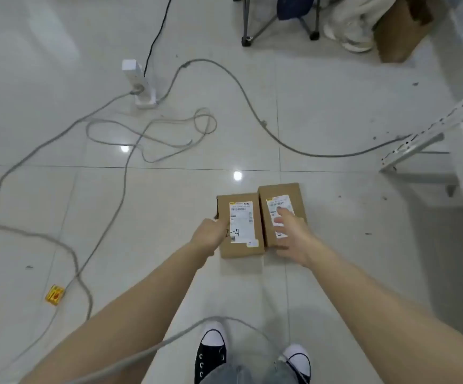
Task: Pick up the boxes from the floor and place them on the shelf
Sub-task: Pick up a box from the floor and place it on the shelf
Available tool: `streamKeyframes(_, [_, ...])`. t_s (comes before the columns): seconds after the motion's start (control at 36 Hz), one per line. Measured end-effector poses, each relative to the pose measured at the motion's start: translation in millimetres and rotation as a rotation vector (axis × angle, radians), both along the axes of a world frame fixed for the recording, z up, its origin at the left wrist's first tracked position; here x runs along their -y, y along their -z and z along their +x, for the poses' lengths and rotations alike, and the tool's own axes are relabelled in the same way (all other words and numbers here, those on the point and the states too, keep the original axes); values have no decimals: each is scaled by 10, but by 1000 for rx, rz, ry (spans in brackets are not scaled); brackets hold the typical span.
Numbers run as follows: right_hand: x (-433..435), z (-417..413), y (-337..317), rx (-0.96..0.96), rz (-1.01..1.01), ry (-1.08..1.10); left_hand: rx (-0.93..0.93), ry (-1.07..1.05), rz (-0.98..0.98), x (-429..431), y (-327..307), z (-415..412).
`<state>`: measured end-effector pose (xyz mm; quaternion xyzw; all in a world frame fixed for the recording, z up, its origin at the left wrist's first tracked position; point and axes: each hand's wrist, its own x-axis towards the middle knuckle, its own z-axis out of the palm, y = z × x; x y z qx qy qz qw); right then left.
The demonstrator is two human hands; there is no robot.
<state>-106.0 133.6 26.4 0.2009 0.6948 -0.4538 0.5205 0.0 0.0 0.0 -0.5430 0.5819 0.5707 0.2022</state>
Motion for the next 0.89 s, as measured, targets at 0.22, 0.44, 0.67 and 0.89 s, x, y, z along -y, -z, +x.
streamKeyframes(0.22, [111, 76, 1366, -23, 37, -185, 96, -138, 93, -101, 1265, -40])
streamKeyframes(0.44, [282, -210, 2163, -75, 36, -241, 130, -202, 83, -53, 1868, -131])
streamKeyframes(0.67, [371, -217, 2002, 13, 64, -186, 113, -200, 213, 37, 2148, -263])
streamKeyframes(0.89, [391, -345, 1771, 39, 11, -155, 131, -209, 192, 102, 1759, -360])
